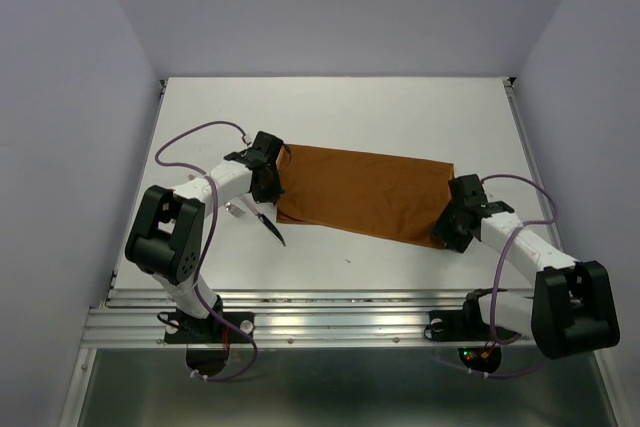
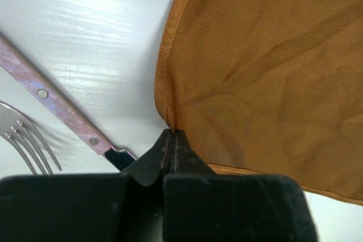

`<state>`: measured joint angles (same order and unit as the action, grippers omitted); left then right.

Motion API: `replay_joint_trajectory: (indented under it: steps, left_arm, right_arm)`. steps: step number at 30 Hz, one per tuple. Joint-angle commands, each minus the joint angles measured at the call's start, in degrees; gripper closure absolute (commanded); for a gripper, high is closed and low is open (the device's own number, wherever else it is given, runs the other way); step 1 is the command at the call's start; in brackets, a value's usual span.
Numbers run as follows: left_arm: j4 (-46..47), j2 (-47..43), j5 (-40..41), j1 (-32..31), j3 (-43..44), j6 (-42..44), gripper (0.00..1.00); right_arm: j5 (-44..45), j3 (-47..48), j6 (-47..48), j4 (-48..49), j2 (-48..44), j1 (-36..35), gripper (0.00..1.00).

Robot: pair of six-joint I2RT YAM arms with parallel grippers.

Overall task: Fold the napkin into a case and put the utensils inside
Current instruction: Smooth out the rectangle-folded napkin at the center of the board.

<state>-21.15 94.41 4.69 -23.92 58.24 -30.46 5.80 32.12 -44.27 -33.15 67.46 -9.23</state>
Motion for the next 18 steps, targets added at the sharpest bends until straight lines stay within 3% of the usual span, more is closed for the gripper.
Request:
replay_joint_trajectory:
  steps: [1, 4, 13, 18]
  left_arm:
    - [-1.2, -2.2, 0.6, -0.2, 1.1, 0.8, 1.00]
    - [-1.1, -2.0, 0.6, -0.2, 1.1, 0.8, 1.00]
    - [-1.0, -1.9, 0.5, -0.3, 1.1, 1.0, 1.00]
    - [-2.0, -2.4, 0.5, -0.3, 2.1, 1.5, 1.00]
  right_arm:
    - [0.8, 0.7, 0.9, 1.2, 2.1, -1.9, 0.54]
    - [1.6, 0.9, 0.4, 1.2, 2.4, -3.2, 0.70]
    - [2.8, 1.3, 0.1, 0.6, 2.0, -3.7, 0.98]
    - [4.5, 5.0, 0.5, -2.7, -1.3, -3.7, 0.99]
